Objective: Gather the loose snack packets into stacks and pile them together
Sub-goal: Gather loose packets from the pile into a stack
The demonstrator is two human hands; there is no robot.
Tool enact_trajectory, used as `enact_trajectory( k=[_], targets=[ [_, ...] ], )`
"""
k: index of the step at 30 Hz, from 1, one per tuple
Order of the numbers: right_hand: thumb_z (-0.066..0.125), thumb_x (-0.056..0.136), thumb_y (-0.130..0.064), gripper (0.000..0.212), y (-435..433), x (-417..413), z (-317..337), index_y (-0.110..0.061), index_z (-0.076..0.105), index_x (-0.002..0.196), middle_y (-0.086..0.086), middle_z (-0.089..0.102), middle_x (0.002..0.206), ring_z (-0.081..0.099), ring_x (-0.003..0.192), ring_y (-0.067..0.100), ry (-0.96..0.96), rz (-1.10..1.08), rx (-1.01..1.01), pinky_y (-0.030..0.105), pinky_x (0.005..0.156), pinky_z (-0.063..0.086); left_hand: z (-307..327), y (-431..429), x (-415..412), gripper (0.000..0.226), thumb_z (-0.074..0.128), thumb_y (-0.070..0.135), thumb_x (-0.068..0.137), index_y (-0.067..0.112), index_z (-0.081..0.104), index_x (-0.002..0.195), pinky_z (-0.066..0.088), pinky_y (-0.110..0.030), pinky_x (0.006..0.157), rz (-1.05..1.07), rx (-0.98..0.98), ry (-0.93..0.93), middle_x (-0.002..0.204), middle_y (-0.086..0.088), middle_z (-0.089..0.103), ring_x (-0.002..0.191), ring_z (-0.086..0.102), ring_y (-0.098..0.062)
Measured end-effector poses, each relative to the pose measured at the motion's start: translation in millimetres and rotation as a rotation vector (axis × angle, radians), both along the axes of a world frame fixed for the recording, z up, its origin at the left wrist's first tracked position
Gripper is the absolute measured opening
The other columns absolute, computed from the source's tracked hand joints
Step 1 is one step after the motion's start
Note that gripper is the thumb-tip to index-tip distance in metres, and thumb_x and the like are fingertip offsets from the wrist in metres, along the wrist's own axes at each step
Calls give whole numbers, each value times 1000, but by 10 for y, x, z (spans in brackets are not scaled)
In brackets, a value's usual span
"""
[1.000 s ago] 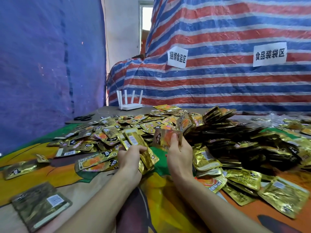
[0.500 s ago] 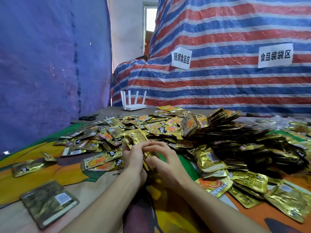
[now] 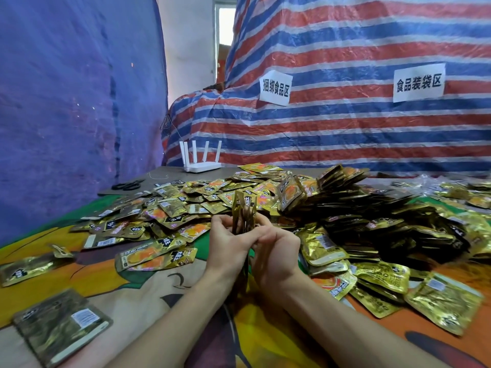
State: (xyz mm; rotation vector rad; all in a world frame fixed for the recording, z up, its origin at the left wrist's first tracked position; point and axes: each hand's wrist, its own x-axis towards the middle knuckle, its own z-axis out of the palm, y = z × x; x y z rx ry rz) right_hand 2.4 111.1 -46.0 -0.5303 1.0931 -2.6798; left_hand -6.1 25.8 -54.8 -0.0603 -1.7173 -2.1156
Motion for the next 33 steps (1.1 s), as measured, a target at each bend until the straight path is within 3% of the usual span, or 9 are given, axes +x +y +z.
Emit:
enact_trajectory(
  k=[2, 6, 11, 15, 18, 22, 27, 32, 33],
  targets=[
    [35, 58, -12, 58, 5, -15, 4, -3, 70, 103, 21, 72, 91, 73, 78, 31, -60, -24, -28, 35, 70, 60, 20, -33, 28, 73, 97, 20, 49, 14, 44, 99, 54, -24, 61, -8, -79, -8, 80, -2, 67, 62, 67, -5],
    [36, 65, -13, 65, 69, -66, 43, -2, 65, 122, 29, 70, 115, 67, 103, 44, -167, -47, -70, 53, 97, 51, 18, -74, 50, 79, 93, 32, 37, 18, 44, 97, 53, -24, 60, -22, -177, -27, 84, -3, 67, 66, 67, -5],
    [37, 102, -30, 44, 104, -135, 51, -13, 73, 120, 16, 76, 88, 74, 71, 25, -198, -133, 24, 33, 62, 60, -11, -45, 81, 101, 92, 14, 42, 12, 44, 130, 56, -43, 95, -214, -119, -20, 117, -15, 67, 106, 70, -26],
    [45, 101, -26, 35, 78, -166, 60, -13, 69, 122, 14, 71, 92, 71, 82, 26, -233, -126, 62, 35, 73, 59, 22, -68, 140, 50, 66, 6, 60, 7, 62, 110, 54, -33, 73, -312, -248, 48, 92, -9, 70, 86, 66, -21],
    [38, 94, -9, 39, 106, -216, 67, -6, 68, 117, 21, 67, 101, 66, 90, 31, -231, -147, 91, 36, 73, 57, 27, -26, 177, 46, 54, 4, 61, 10, 58, 106, 47, -29, 65, -212, -256, 170, 84, -11, 61, 76, 59, -18],
    [45, 91, -1, 32, 85, -204, 83, -6, 69, 112, 17, 70, 112, 68, 106, 29, -121, -348, 406, 38, 89, 59, 19, 83, 159, 62, 58, -20, 77, 6, 41, 131, 51, -12, 72, -101, -306, 310, 97, -1, 62, 80, 67, 3],
    [60, 88, -1, 25, 235, -149, 173, -21, 61, 103, 7, 67, 111, 66, 104, 22, -6, -505, 670, 41, 88, 59, -32, -5, 106, 113, 65, -31, 69, 25, 18, 155, 56, -21, 75, -236, -379, 283, 109, 1, 64, 89, 69, -1],
    [66, 85, -6, 19, 619, 120, 284, -22, 67, 96, -5, 67, 91, 64, 87, 11, 171, -554, 1078, 28, 72, 53, -65, -22, 88, 102, 66, -9, 71, 55, 34, 143, 50, -13, 69, -261, -491, 327, 116, 34, 59, 83, 59, 15],
    [65, 85, -7, 18, 754, 190, 325, -22, 69, 95, -4, 68, 91, 64, 85, 11, 211, -559, 1151, 28, 69, 53, -70, -16, 91, 100, 66, -10, 73, 62, 39, 136, 50, -12, 65, -230, -498, 340, 113, 28, 60, 76, 58, 12]
  ],
)
